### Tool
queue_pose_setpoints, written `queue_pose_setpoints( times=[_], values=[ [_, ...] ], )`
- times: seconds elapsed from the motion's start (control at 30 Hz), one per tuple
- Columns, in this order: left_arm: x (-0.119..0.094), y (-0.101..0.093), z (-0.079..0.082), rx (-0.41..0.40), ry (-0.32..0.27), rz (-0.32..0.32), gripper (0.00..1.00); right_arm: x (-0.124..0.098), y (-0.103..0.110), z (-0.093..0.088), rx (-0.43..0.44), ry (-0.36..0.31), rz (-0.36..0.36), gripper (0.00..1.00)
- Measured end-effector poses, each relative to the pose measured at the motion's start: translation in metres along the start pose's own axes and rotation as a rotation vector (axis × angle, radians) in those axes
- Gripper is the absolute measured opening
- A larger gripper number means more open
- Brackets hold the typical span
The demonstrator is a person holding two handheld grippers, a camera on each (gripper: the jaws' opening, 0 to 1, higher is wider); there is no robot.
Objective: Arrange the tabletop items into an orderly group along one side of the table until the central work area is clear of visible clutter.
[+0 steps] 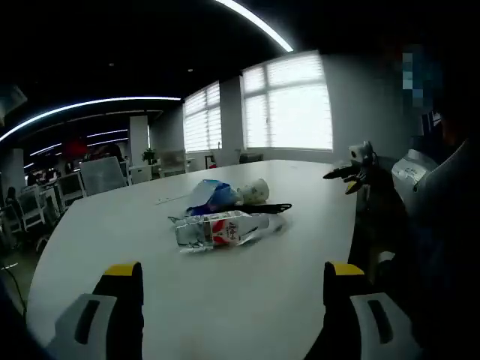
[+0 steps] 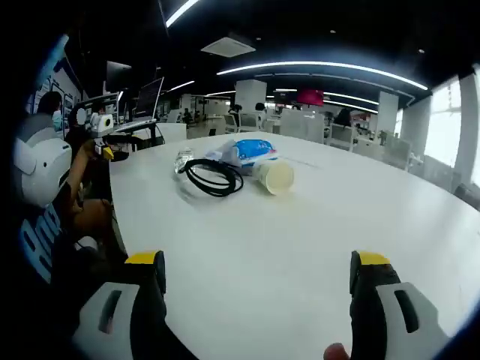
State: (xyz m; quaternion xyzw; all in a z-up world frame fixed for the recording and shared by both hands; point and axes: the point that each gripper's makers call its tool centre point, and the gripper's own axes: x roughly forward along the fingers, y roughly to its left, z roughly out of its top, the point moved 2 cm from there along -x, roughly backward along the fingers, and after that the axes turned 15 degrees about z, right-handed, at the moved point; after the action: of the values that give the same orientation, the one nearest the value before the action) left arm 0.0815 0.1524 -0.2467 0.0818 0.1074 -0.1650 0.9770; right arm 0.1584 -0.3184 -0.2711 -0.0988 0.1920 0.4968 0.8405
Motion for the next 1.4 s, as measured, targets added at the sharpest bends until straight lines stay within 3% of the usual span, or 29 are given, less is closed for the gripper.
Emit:
queue_pose_setpoints(
  times=[0.63,1.4],
  values=[
    [0.006,-0.006,0.0,0.032,0.01,-0.03,1.0,0.002,0.003,-0.003,0.007,0.009,0.009,1.0],
    [0.022,-0.025,0.016,0.11,0.018,-0.128,1.0,0.003,0.008,-0.004,0.001,-0.002,0.026,1.0]
  ],
)
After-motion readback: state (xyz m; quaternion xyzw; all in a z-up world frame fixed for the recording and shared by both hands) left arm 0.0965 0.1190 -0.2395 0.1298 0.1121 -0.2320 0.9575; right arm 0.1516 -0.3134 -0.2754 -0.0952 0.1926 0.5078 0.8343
